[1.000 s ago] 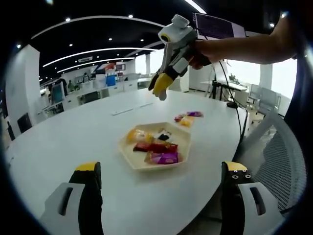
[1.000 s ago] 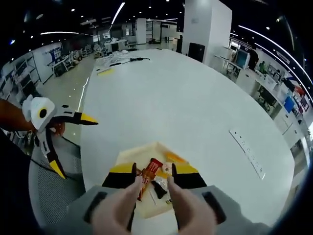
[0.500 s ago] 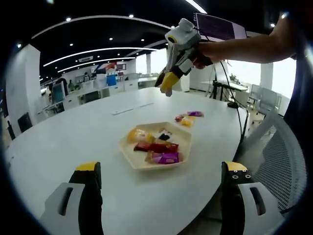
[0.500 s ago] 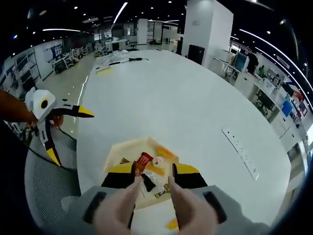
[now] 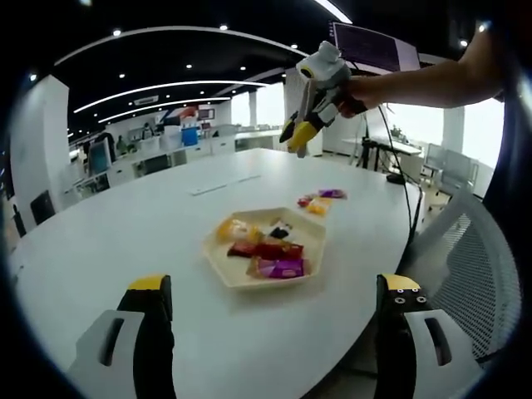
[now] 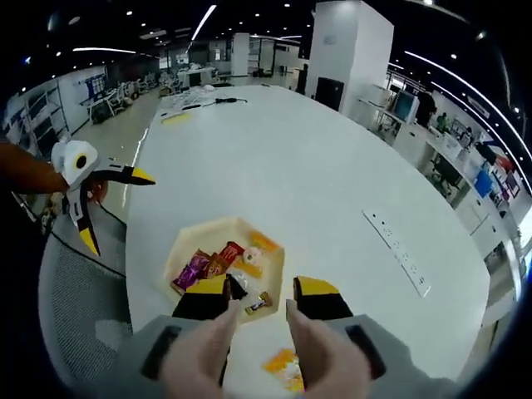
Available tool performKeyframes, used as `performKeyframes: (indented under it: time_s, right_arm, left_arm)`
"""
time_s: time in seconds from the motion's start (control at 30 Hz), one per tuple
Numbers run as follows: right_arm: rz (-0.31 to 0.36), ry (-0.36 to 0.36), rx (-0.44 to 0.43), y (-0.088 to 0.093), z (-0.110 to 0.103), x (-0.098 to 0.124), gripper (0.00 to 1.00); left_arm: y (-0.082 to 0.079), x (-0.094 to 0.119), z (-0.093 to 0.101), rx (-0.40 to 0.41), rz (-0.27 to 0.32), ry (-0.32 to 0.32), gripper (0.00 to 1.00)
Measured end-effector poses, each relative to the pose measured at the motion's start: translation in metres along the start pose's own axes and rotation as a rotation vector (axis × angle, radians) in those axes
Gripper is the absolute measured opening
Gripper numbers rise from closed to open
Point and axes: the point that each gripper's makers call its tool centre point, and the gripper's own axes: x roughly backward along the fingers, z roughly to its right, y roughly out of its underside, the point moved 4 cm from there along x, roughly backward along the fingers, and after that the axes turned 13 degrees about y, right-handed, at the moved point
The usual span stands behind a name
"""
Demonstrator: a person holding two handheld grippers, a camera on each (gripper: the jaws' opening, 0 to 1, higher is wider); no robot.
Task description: Place the target food into the container with the food tongs after gripping and lifting it, then release it inside without dropping or visibly crushing the food.
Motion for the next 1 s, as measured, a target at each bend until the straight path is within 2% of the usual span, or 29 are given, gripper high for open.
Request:
performKeyframes:
  time_s: [0.53,1.0]
  right_arm:
    - [-0.01,0.026,-0.025,0.03,0.031,0.015,0.29]
    - [-0.001,0.033,0.008,0.056,0.05,0.028,0.29]
  left_arm:
    - [0.0,0.0,0.0,0.004,0.0,-0.003,0.99]
    - [0.004,-0.002,0.0,-0.002,-0.025,-0.002,0.99]
